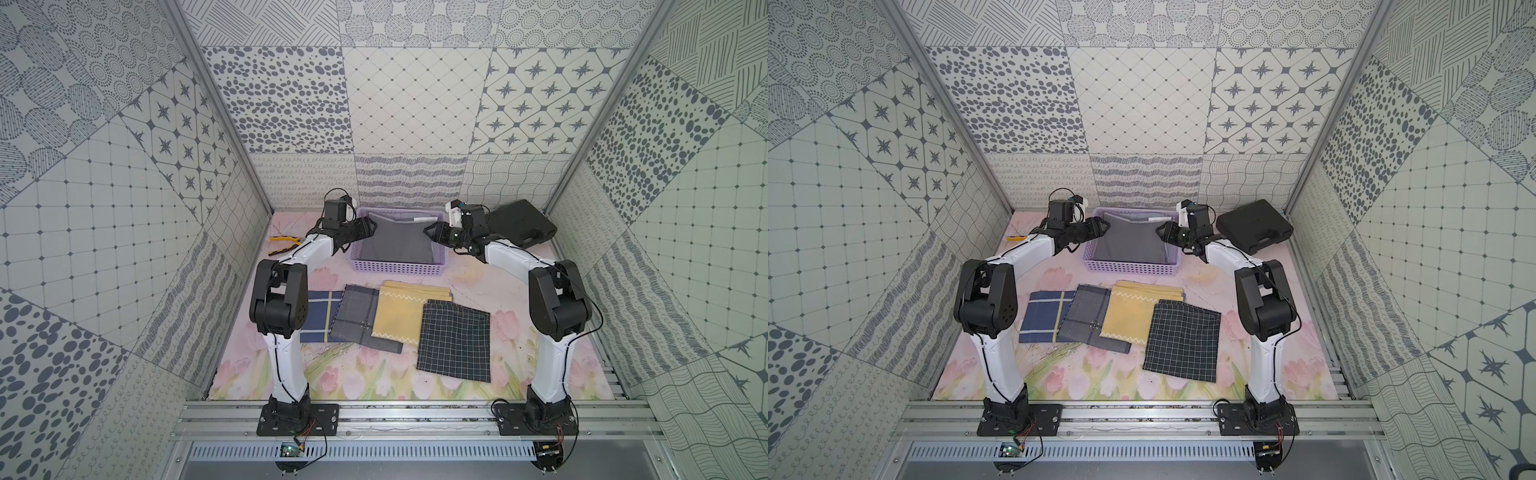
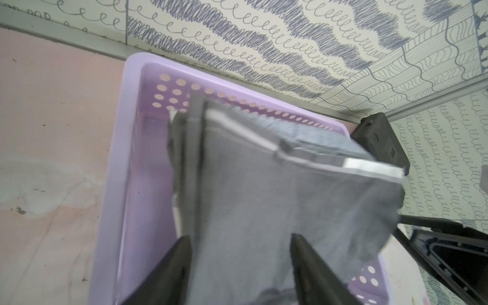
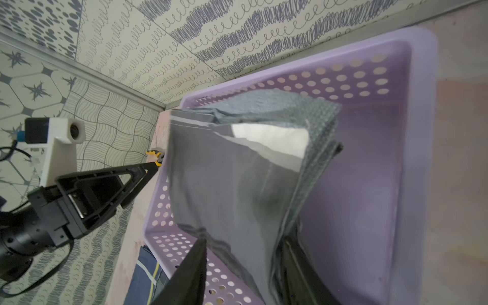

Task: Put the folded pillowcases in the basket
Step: Place the pillowcase in the basket.

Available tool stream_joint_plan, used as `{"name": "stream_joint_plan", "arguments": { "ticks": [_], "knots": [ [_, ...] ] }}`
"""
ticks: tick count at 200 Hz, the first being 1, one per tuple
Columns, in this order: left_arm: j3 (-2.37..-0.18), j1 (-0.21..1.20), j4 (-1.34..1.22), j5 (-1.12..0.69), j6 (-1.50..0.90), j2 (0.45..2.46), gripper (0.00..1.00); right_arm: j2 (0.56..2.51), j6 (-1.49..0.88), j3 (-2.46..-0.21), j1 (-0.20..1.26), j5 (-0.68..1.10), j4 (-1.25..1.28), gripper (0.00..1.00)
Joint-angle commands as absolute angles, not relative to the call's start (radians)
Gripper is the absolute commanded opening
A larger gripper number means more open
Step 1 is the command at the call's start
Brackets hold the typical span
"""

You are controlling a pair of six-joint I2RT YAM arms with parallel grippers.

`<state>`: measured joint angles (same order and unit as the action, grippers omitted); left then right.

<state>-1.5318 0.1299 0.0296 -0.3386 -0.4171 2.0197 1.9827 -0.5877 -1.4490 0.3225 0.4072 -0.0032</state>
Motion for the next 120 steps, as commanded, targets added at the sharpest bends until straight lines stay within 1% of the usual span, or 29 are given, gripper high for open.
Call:
{"name": "stream_joint_plan", "arguments": {
  "ticks": [1,17,28,37,82,120],
  "knots": [
    [-1.551,0.129,0.052,-0.339,-0.415,1.957,1.00,1.889,-0.566,-1.425,0.315,0.365,0.031,0.60],
    [-1.548,0.126,0.068,-0.339,-0.420,1.914,1.00,1.837,-0.553,-1.402,0.314,0.341,0.009,0.69],
    [-1.541,0.127,0.080,-0.342,-0.426,1.881,0.99,1.798,-0.544,-1.377,0.314,0.326,-0.004,0.71],
    [-1.523,0.127,0.084,-0.348,-0.433,1.850,1.00,1.761,-0.540,-1.351,0.314,0.311,-0.017,0.75],
    [-1.312,0.163,0.075,-0.358,-0.473,1.629,0.99,1.530,-0.524,-1.162,0.315,0.226,-0.104,0.78],
    [-1.115,0.265,0.085,-0.326,-0.480,1.433,1.00,1.295,-0.512,-0.970,0.314,0.164,-0.199,0.78]
  ]
}}
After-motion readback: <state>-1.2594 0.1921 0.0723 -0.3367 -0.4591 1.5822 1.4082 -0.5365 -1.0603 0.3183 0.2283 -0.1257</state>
